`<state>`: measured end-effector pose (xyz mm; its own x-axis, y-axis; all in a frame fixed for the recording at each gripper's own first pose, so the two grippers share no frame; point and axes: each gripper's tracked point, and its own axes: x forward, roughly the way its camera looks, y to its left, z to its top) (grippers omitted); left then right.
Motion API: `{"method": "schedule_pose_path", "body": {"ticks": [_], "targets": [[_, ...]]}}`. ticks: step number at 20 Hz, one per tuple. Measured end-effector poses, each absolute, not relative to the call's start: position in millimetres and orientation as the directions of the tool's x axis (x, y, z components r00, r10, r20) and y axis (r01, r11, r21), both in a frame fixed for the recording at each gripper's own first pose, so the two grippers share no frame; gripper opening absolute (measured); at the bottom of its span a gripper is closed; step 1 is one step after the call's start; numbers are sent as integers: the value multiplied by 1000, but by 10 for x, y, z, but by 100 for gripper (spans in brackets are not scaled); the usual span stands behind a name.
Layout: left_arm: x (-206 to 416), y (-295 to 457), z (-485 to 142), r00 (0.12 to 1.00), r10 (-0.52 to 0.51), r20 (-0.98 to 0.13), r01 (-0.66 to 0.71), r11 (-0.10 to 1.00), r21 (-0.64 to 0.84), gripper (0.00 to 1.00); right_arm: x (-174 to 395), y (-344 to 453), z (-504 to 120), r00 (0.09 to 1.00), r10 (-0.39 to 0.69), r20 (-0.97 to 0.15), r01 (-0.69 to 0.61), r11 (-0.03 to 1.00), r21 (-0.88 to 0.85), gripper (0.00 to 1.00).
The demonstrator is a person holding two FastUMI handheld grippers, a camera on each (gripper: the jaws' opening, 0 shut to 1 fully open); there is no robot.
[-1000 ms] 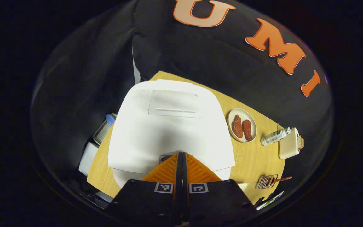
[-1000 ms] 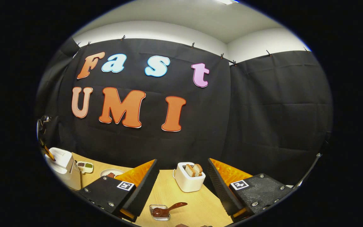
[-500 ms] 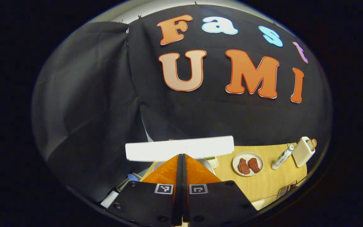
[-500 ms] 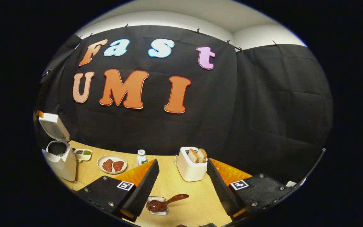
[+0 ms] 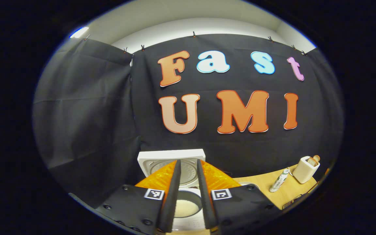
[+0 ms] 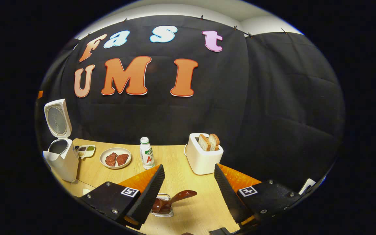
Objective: Close the left gripper, press the button to open the rice cooker; take a wooden spoon from the chopstick holder with the right hand, scoop a spoonful of rice and pour it into the rice cooker, then put the wooden spoon back into the chopstick holder.
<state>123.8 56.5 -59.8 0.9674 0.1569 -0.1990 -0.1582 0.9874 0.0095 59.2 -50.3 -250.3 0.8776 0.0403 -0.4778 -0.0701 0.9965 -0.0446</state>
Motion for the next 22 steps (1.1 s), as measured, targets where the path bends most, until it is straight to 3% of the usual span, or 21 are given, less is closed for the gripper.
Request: {"method": "schedule_pose_path", "body": {"ticks": [4, 8, 10, 15, 17, 19, 22], "targets": [[1067, 327, -440, 977, 156, -144, -150, 987, 50, 82, 616, -545, -2912, 847, 56, -528, -66, 998, 0, 95], [874, 120, -443, 975, 176, -135, -167, 983, 75, 94, 606, -522, -3326, 813, 99, -574, -70, 995, 72, 95], [765, 35, -441, 973, 182, -140, -173, 982, 72, 87, 621, -492, -3536, 793, 119, -597, -54, 991, 125, 94], [625, -121, -409, 970, 193, -150, -179, 979, 100, 88, 584, -316, -3882, 754, 217, -620, -32, 955, 294, 84], [595, -200, -367, 969, 189, -157, -173, 979, 112, 87, 582, -234, -3983, 744, 255, -618, -38, 939, 343, 70], [579, -270, -355, 968, 187, -166, -167, 978, 127, 87, 606, -149, -4062, 736, 282, -615, -43, 927, 373, 68], [584, -379, -315, 969, 180, -171, -154, 976, 153, 87, 664, -55, -4112, 735, 312, -602, -32, 903, 429, 49]]}}
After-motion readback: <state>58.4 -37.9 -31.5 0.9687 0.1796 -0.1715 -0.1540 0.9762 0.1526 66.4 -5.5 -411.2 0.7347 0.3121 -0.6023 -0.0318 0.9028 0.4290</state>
